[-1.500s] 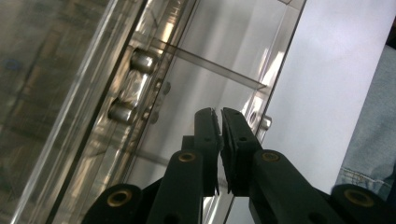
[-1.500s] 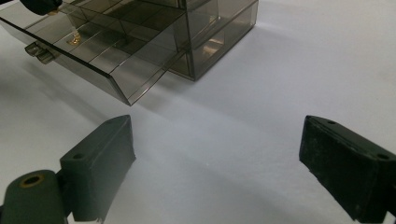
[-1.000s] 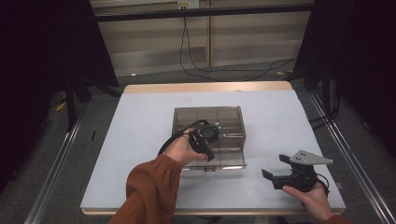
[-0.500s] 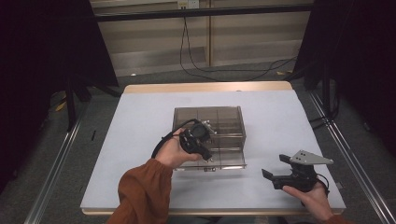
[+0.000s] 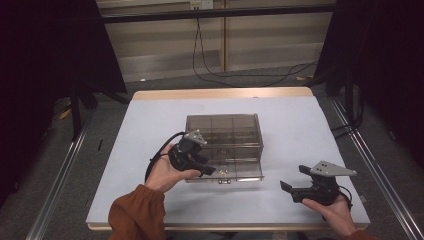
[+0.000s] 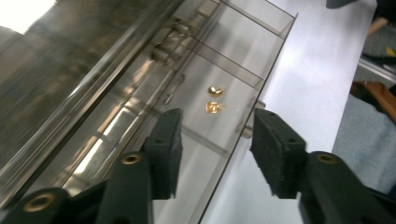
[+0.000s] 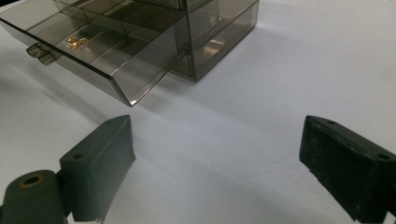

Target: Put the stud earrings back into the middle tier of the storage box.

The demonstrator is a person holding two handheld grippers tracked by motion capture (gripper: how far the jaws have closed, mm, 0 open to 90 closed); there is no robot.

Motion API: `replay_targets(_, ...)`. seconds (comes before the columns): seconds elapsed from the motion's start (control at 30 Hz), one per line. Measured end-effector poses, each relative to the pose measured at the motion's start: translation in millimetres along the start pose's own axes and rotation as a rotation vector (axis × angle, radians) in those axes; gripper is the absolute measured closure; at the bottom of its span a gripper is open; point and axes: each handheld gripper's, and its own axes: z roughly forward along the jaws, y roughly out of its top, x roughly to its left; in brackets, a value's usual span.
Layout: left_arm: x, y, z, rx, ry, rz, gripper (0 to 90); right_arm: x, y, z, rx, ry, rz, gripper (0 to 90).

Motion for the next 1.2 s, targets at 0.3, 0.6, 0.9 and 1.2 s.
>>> replay_targets(0.3,4.8,-28.1,-20.3,-0.087,0.084,-0.076,31.2,-0.2,0.1,0.5,0.0,-0.001,0.005,9.6)
replay_targets(0.6,13.8,-56.8,-43.4,-0.163,0.154,-0.181,12.3,-0.9,0.2,0.9,0.0,0.0,0.006,9.6)
replay_targets(0.9,13.1,-81.9,-59.1,-0.185,0.201,-0.176,4.3,-1.2,0.2,-0.3,0.002,0.0,0.008,9.6)
replay_targets(1.2,2.3,-120.6,-74.9,-0.248,0.309,-0.181,4.9,-0.7,-0.1,-0.9,0.0,-0.003,0.009,9.5)
